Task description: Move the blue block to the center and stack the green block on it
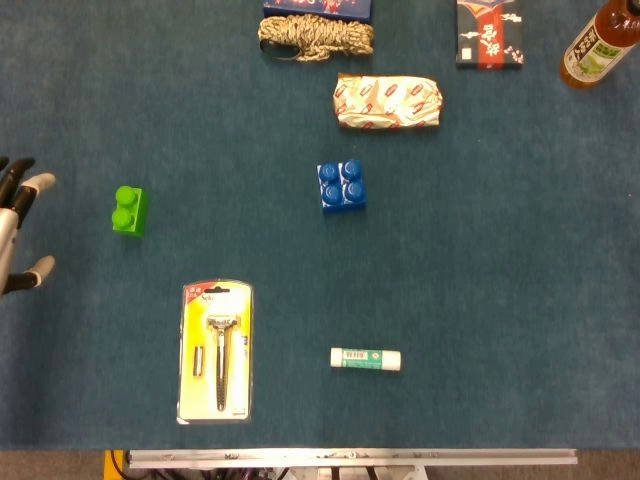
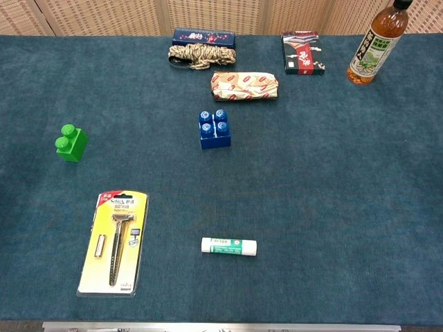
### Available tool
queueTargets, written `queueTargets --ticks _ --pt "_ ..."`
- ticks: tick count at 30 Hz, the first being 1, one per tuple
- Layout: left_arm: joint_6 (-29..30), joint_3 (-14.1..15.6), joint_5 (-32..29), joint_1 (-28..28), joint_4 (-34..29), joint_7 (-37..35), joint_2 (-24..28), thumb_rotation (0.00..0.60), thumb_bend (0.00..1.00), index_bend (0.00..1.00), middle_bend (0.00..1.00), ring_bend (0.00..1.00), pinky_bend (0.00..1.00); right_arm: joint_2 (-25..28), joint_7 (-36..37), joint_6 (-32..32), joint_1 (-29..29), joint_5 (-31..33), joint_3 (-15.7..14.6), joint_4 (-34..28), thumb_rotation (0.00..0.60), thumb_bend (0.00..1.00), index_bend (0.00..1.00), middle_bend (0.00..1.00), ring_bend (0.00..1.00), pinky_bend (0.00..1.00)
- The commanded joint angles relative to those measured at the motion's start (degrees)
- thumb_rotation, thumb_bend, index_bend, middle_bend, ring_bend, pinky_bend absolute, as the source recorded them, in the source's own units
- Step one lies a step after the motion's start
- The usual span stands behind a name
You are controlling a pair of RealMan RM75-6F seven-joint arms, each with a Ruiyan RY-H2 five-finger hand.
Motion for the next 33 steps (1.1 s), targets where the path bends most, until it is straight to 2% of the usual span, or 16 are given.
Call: queueTargets --ticks 1,13,25,33 --pt "-1.1 -0.71 -2.14 -1.01 -0.89 1.88 -1.34 0.6 0.16 0.19 0.11 0.07 0.2 -1.12 2.84 2.2 -2.27 -0.71 1.17 2.18 0.6 0.23 0.2 0.17 0.0 0.1" --pt "-1.0 -2.51 -9.12 -3.52 0.02 10.79 -9.35 0.6 0.14 0.19 0.09 0.06 0.2 -2.46 11.45 5.66 -6.92 -1.36 3.93 7.09 0.6 0.23 0.21 0.17 0.0 0.1" --pt "-3.81 -3.43 -12.05 -7.3 5.62 12.2 -16.36 0.6 0.14 0.19 0.07 0.06 0.2 -2.74 15.45 5.18 -8.97 -1.23 5.95 9.37 0.6 0.23 0.21 0.17 0.0 0.1" --pt "-4.88 -3.83 -13.71 -8.89 7.36 12.05 -18.96 0.6 0.14 0.19 0.07 0.06 0.2 -2.81 16.32 4.48 -9.63 -1.56 6.96 9.7 0.6 0.23 0.21 0.17 0.0 0.1"
